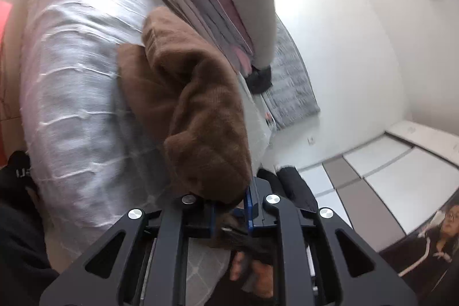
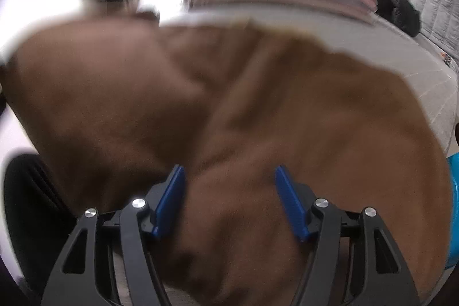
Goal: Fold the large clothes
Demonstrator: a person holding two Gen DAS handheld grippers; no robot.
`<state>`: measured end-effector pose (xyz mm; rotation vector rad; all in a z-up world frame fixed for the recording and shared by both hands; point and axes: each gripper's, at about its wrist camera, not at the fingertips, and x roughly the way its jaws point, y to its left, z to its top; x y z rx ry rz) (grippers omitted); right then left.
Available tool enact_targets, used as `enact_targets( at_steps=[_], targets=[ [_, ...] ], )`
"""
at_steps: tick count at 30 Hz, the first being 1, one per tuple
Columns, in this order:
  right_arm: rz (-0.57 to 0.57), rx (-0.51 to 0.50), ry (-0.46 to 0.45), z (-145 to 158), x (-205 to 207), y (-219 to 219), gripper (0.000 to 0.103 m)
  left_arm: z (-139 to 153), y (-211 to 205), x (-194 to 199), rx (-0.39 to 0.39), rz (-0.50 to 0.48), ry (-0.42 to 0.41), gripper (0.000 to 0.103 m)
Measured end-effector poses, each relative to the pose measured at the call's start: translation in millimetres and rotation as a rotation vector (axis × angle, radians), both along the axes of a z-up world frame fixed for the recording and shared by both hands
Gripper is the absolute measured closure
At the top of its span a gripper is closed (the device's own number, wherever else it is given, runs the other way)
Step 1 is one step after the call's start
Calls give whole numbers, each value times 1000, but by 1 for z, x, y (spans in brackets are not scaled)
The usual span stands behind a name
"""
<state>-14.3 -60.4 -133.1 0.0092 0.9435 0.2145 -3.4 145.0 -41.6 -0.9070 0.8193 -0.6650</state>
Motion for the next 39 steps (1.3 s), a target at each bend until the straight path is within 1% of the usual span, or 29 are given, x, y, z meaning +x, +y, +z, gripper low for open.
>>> enact_targets(
  at_steps=[2,3,4,5,6,7,8,9,11,13,14,15,17,18,19,20,21,23,25,28,29,30,31,33,35,36,37,38,39],
  targets=[
    [1,23,8,1,3,-6,39,7,-11,1,38,-3,-33,89],
    [-3,64,-3,9,3,-13,39,10,-13,2,37,-4,-46,89],
    [-17,114,-37,16,-2,-20,39,14,-14,1,34,-3,-50,89],
    [-47,133,-80,27,-18,-28,39,16,-15,3,37,-5,-56,89],
    [-91,106,-132,37,-23,-34,38,18,-15,3,43,-7,-59,89],
    [-109,72,-147,39,-28,-31,37,19,-17,4,52,-10,-63,89],
    [-121,26,-137,35,-27,-29,34,19,-17,4,55,-13,-65,89],
    [-119,-9,-109,28,-24,-25,34,19,-21,8,57,-16,-69,89],
    [-88,-97,17,-11,-9,-14,30,25,-26,8,66,-26,-84,89],
    [-105,-72,-5,-12,-7,-15,30,35,-43,10,90,-60,-108,89],
    [-103,-63,2,-10,-6,-16,30,43,-54,10,115,-78,-136,89],
    [-107,-26,6,-8,-4,-20,30,53,-64,8,129,-96,-162,88],
    [-129,159,1,3,-9,-42,30,66,-81,8,146,-132,-204,88],
    [-129,231,-1,7,-8,-46,29,75,-95,8,166,-161,-234,88],
    [-130,371,3,10,-8,-60,28,81,-106,8,179,-183,-254,88],
    [-140,436,10,12,-13,-73,27,87,-121,8,191,-214,-276,88],
    [-151,508,25,11,-11,-83,26,91,-129,7,196,-232,-287,88],
    [-166,692,74,8,-1,-99,25,99,-155,7,210,-287,-316,88],
    [-203,845,110,3,7,-124,25,105,-180,6,229,-335,-345,88],
    [-260,955,102,5,9,-161,24,111,-218,1,243,-426,-385,88],
    [-279,1015,103,5,9,-176,23,114,-232,-1,223,-478,-406,88],
    [-290,1041,106,5,7,-184,20,118,-249,-6,197,-550,-435,99],
    [-310,1081,109,5,5,-197,18,121,-264,-12,197,-611,-456,101],
    [-344,1110,126,3,6,-214,16,125,-306,-29,279,-711,-519,101],
    [-359,1116,154,-3,12,-225,16,117,-326,-34,284,-778,-502,101],
    [-356,1125,169,-6,14,-226,16,113,-327,-34,270,-786,-489,101],
    [-339,1135,186,-8,17,-224,15,110,-316,-31,241,-766,-473,101],
    [-304,1154,199,-11,20,-219,14,108,-300,-27,221,-728,-453,101],
    [-249,1207,222,-16,26,-211,14,103,-274,-17,198,-662,-414,100]
  ],
)
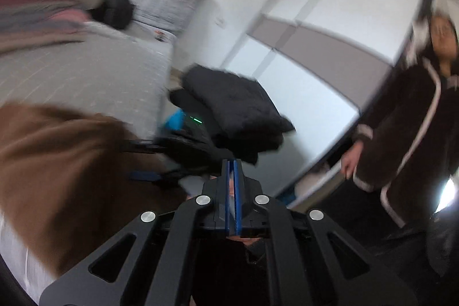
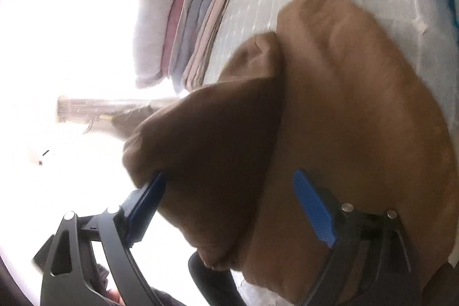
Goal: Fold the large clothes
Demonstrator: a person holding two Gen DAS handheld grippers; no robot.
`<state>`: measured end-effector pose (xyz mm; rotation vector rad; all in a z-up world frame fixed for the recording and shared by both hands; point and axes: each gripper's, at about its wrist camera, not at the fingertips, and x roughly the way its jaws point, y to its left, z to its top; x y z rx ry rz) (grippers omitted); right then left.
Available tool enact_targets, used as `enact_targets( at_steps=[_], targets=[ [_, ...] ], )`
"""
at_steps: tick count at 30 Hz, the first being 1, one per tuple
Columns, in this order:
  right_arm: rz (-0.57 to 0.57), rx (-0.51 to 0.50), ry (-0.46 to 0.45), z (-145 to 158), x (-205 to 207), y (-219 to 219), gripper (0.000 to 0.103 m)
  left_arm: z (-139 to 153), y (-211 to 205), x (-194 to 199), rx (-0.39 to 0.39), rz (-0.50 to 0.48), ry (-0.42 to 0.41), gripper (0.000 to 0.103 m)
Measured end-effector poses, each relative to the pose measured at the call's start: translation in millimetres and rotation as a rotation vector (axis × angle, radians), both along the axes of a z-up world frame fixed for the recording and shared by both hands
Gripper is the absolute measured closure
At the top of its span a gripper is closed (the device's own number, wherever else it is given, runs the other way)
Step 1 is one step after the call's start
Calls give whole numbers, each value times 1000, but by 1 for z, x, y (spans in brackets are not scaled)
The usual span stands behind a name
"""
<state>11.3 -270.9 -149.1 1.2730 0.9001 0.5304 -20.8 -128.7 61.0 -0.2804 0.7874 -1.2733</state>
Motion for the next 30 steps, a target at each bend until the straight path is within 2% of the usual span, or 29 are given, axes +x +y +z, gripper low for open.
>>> enact_targets(
  at_steps=[2,4,5,6,8,11,13,14,18,20,22,23,25,26,27,28,30],
  targets=[
    [44,116,-3,-12,8,11,14,-12,38,13,13,128,51,100],
    [58,147,0,-21,22,19,12,-28,76,26,109,283,78,91],
    [53,160,1,-22,16,19,12,-34,84,33,161,325,78,72],
    [50,173,2,-23,19,22,12,-38,87,37,205,343,72,60],
    [37,184,2,-22,19,26,12,-40,76,40,326,382,-16,57],
    [26,195,-8,-22,15,32,12,-36,44,49,407,363,-92,34],
    [9,211,-28,-21,10,31,11,-32,35,64,411,361,-107,30],
    [1,218,-33,-19,0,29,11,-34,29,74,406,375,-83,29],
    [-27,195,-63,-9,-3,24,7,-51,20,103,332,461,82,29],
    [-28,192,-82,5,-7,17,7,-67,29,117,267,495,201,29],
    [-28,109,-57,19,1,9,7,-87,43,126,194,495,317,29],
    [-23,36,-41,29,4,7,7,-95,48,128,170,484,361,29],
    [-20,-192,-52,67,8,-2,7,-112,56,129,116,459,427,29],
    [-7,-256,-65,81,10,-5,7,-118,59,130,98,448,450,29],
    [17,-337,-87,100,14,-2,7,-123,61,130,84,441,462,29],
    [91,-443,-131,127,24,11,7,-129,63,129,61,434,478,29],
    [197,-553,-177,155,41,31,7,-139,66,126,29,426,505,29]
  ],
)
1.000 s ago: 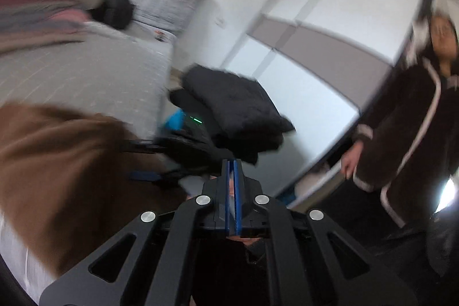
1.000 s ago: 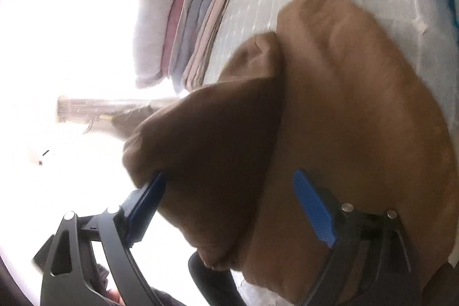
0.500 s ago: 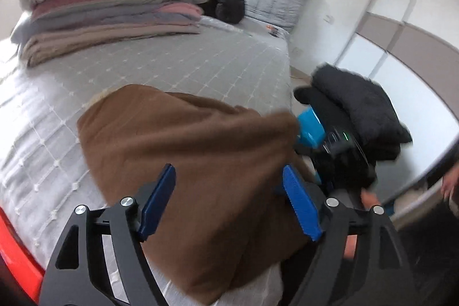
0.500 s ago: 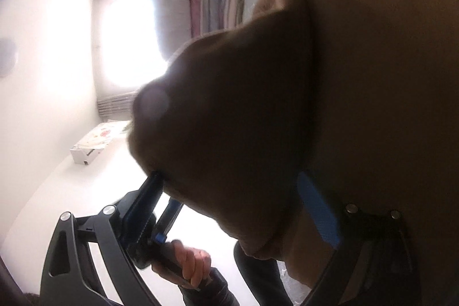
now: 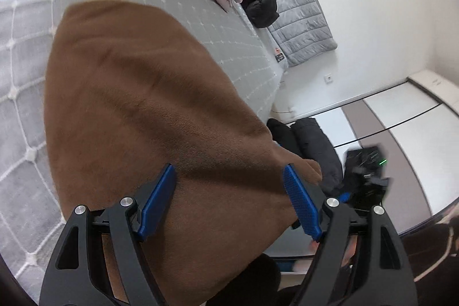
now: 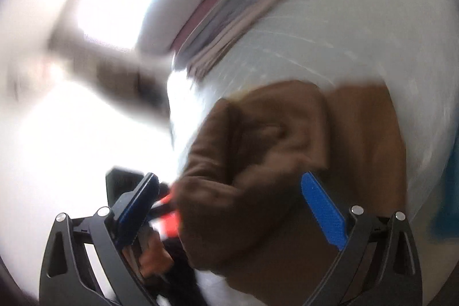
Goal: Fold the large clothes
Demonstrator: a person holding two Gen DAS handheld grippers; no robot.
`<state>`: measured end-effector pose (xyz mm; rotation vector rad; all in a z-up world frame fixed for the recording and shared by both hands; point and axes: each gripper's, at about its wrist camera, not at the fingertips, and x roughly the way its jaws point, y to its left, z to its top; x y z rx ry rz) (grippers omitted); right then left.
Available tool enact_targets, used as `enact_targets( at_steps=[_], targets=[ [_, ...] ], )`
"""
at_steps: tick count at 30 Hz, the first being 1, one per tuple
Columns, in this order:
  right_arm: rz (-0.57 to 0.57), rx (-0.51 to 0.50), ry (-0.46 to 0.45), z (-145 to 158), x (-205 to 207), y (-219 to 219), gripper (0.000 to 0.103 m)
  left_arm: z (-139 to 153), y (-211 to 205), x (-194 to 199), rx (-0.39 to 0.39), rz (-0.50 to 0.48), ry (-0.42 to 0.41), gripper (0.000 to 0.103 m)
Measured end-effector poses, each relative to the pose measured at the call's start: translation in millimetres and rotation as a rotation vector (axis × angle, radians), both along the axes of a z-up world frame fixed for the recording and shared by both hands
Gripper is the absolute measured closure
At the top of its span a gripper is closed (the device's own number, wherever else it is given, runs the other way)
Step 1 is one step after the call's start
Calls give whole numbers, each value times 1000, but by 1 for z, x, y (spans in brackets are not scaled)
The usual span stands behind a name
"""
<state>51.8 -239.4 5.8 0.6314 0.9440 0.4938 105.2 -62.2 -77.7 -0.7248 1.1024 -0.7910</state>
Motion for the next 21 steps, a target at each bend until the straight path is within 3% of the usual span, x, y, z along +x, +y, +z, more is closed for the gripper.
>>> enact_targets(
  at_steps=[2,3,8,10,11,12,13,15,21],
  targets=[
    [156,-146,23,19,28,40,7,-5,7,-7,-36,13,5,29],
    [256,-193,95,16,49,64,7,-6,10,-10,-45,19,5,29],
    [499,-288,363,-49,100,133,7,-4,41,-36,-38,53,-24,29],
    [567,-327,360,-64,101,162,14,-2,54,-45,-18,60,-34,29],
    [564,-362,339,-65,99,168,26,-1,59,-48,-3,63,-39,28],
    [540,-411,320,-67,97,172,69,-1,66,-53,12,65,-49,28],
    [509,-398,304,-64,95,171,76,1,70,-56,21,68,-60,28],
    [452,-318,245,-45,83,159,83,7,78,-60,41,71,-80,27],
    [269,-84,75,0,16,95,88,34,54,-67,48,6,-165,27]
  ],
)
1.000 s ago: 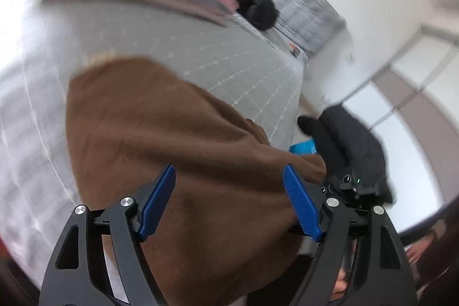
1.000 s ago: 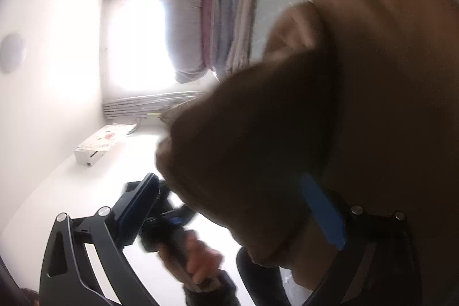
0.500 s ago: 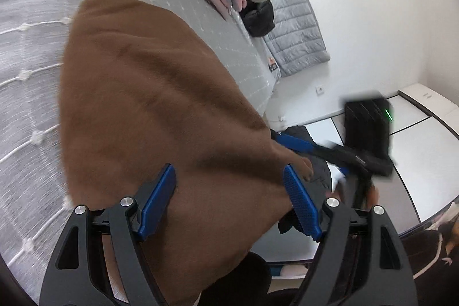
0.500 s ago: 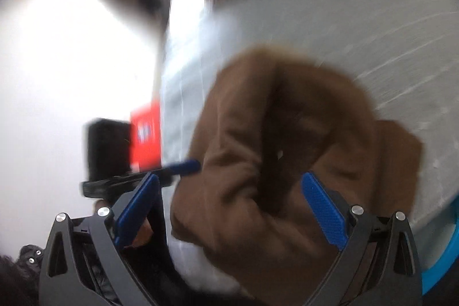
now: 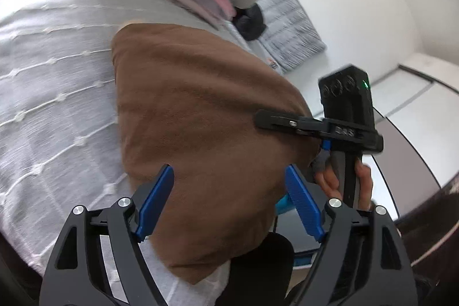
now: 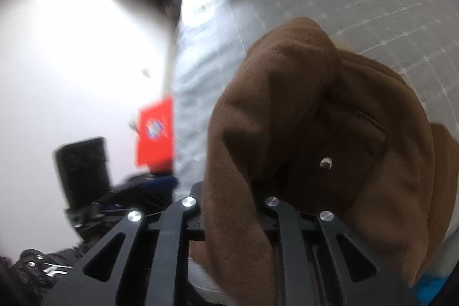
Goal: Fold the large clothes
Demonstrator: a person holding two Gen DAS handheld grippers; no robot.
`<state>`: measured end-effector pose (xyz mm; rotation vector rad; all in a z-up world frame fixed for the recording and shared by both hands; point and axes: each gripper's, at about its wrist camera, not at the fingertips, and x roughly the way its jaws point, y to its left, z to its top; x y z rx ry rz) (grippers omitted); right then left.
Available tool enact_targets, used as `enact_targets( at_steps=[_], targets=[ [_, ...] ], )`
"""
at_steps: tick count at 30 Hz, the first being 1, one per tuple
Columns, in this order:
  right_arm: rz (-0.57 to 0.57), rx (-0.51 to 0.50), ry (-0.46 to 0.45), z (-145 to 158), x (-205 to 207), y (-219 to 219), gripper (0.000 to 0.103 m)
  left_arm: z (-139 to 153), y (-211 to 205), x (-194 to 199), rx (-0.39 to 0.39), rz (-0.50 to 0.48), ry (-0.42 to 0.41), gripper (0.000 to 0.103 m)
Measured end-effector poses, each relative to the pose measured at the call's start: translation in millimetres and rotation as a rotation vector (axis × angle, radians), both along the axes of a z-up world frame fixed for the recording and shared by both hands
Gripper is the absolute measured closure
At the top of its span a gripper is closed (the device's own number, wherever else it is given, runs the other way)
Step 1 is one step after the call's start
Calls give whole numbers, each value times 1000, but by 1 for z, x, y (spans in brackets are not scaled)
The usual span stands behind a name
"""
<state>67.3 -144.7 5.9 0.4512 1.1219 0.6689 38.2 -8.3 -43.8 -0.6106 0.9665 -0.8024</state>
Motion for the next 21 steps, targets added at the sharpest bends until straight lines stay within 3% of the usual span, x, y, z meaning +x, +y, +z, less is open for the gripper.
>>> enact_targets(
  at_steps=[3,5,6,8,9,11,12,13,15,18,19,21],
  targets=[
    [-189,161,-27,-12,-52,-65,89,11,-29,-2,-3,-59,-25,26],
    [-347,220,61,-68,-80,-113,89,13,-52,-3,9,-101,-31,25],
    [-392,249,140,-103,-86,-128,88,12,-67,1,25,-123,-29,24],
    [-431,356,264,-143,-95,-145,84,5,-92,6,74,-163,-20,24],
    [-453,400,252,-134,-101,-159,78,-2,-104,9,105,-182,-8,24],
    [-489,378,139,-104,-115,-177,47,-13,-118,12,140,-204,16,24],
    [-508,360,103,-90,-122,-188,17,-18,-122,13,155,-207,23,24],
    [-517,333,90,-84,-127,-196,9,-22,-123,15,163,-202,23,24],
    [-531,264,124,-82,-132,-211,9,-26,-124,17,171,-191,23,22],
    [-499,243,190,-97,-122,-220,9,-30,-124,16,167,-199,29,22],
    [-468,248,231,-108,-117,-217,9,-30,-124,17,171,-200,29,22],
    [-394,354,276,-120,-107,-208,9,-31,-124,17,176,-201,29,22]
  ],
)
